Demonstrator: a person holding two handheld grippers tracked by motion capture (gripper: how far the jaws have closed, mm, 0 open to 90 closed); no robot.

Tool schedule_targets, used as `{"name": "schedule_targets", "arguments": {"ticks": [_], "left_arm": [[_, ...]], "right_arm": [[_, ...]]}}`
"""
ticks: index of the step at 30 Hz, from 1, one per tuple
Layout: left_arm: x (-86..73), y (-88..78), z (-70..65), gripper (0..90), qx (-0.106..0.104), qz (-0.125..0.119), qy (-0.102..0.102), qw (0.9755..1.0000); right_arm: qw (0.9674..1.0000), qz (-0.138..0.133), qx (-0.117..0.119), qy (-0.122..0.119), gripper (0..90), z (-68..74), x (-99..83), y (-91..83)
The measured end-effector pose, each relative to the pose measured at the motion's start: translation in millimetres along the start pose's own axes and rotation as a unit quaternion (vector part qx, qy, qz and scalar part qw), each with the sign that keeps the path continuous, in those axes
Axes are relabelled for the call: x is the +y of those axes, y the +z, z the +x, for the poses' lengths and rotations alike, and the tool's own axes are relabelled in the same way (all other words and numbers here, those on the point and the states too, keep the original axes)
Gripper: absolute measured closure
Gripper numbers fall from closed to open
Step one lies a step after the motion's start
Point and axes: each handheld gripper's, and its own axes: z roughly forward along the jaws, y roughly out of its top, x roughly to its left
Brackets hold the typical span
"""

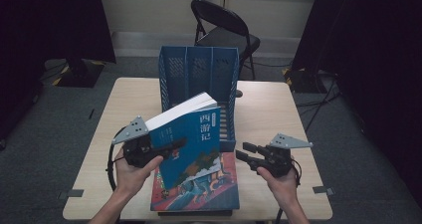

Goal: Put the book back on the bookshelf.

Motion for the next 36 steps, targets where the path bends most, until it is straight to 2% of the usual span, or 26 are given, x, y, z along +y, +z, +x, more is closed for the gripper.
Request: {"name": "schedule_targets", "arguments": {"ticks": [2, 3, 4, 6, 10, 13, 17, 18, 20, 23, 29, 32, 36], "left_arm": [[1.4, -3.2, 1.4, 61.4, 0.01, 0.006, -0.002, 0.9999], [1.4, -3.2, 1.4, 61.4, 0.01, 0.006, -0.002, 0.9999], [1.4, -5.5, 4.2, 61.4, 0.01, 0.006, -0.007, 0.9999], [1.3, -6.8, 6.0, 61.4, 0.009, 0.007, -0.012, 0.9999], [2.2, -12.8, 13.4, 61.4, 0.013, 0.013, -0.027, 0.9995], [2.7, -18.2, 15.5, 61.5, 0.032, 0.018, -0.039, 0.9985], [3.7, -23.7, 19.8, 61.5, 0.036, 0.021, -0.051, 0.9978], [4.3, -27.8, 22.5, 61.6, 0.046, 0.023, -0.058, 0.997], [3.8, -29.7, 24.3, 61.6, 0.05, 0.021, -0.059, 0.9968], [4.3, -34.8, 30.0, 61.6, 0.06, 0.019, -0.073, 0.9953], [9.5, -40.6, 30.6, 61.7, 0.072, 0.023, -0.067, 0.9949], [9.8, -47.4, 28.8, 61.7, 0.081, 0.014, -0.064, 0.9945], [12.3, -53.2, 29.0, 61.8, 0.085, 0.012, -0.073, 0.9936]], "right_arm": [[0.9999, 0.007, -0.015, 0.006, 53.4, -6.1, -7.4, -1.8], [0.9999, 0.007, -0.015, 0.006, 53.4, -6.1, -7.4, -1.8], [0.9996, 0.007, -0.019, 0.02, 53.2, -13.5, -13.8, -2.6], [0.9992, 0.012, -0.025, 0.028, 52.4, -18.0, -17.9, -2.1], [0.9991, 0.015, -0.026, 0.031, 51.2, -19.8, -19.8, -1.7], [0.9989, 0.016, -0.028, 0.033, 49.9, -21.4, -20.9, -1.2], [0.9988, 0.02, -0.03, 0.034, 49.1, -22.6, -22.3, -0.5], [0.9988, 0.019, -0.031, 0.034, 48.3, -23.3, -22.8, -0.1], [0.9987, 0.02, -0.032, 0.035, 47.5, -24.6, -23.0, -0.1], [0.9985, 0.021, -0.033, 0.037, 47.0, -25.9, -23.5, 0.1], [0.9984, 0.025, -0.034, 0.038, 44.7, -26.0, -24.6, 2.6], [0.9982, 0.03, -0.035, 0.037, 44.1, -26.0, -25.5, 3.8], [0.9981, 0.035, -0.037, 0.034, 43.7, -25.9, -26.7, 5.3]]}}
